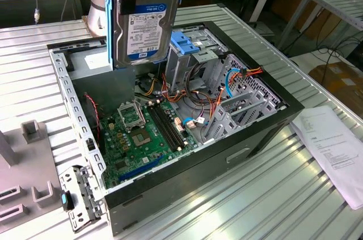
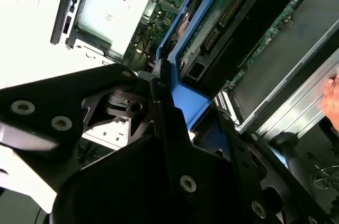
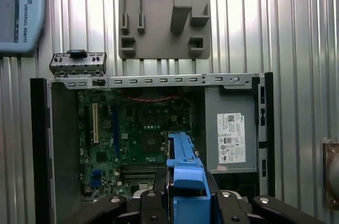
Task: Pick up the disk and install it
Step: 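Pick up the disk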
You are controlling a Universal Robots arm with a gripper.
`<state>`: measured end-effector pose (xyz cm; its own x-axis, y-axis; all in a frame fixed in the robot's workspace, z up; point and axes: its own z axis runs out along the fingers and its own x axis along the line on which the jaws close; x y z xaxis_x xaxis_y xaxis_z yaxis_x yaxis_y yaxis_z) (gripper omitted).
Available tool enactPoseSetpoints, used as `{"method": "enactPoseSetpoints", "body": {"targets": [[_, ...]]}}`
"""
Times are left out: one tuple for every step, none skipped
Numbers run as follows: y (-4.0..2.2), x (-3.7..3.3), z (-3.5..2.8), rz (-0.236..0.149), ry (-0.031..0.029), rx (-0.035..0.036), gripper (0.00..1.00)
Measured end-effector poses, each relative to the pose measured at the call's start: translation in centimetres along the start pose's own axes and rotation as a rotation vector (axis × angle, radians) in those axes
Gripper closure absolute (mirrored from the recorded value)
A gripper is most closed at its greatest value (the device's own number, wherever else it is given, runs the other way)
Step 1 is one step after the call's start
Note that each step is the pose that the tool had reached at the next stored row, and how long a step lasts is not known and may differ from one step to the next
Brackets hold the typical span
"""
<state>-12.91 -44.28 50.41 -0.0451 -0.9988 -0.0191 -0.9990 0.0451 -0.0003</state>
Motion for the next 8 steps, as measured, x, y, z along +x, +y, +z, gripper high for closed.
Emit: {"method": "enactPoseSetpoints", "body": {"targets": [[-0.21,0.38,0.04,0.0,0.0,0.0,0.63],[-0.41,0.64,0.06,0.0,0.0001,0.0,0.63],[-0.85,0.93,0.12,0.0,0.0003,0.0001,0.63],[-1.29,1.08,0.17,0.0,0.0008,0.0001,0.63],[-1.85,1.2,0.22,0.0,0.0015,0.0001,0.63],[-2.61,1.38,0.32,0.0,0.0025,0.0002,0.63],[-2.87,1.44,0.35,0.0,0.0028,0.0002,0.63],[-3.06,1.48,0.38,0.0,0.0031,0.0002,0.63]]}}
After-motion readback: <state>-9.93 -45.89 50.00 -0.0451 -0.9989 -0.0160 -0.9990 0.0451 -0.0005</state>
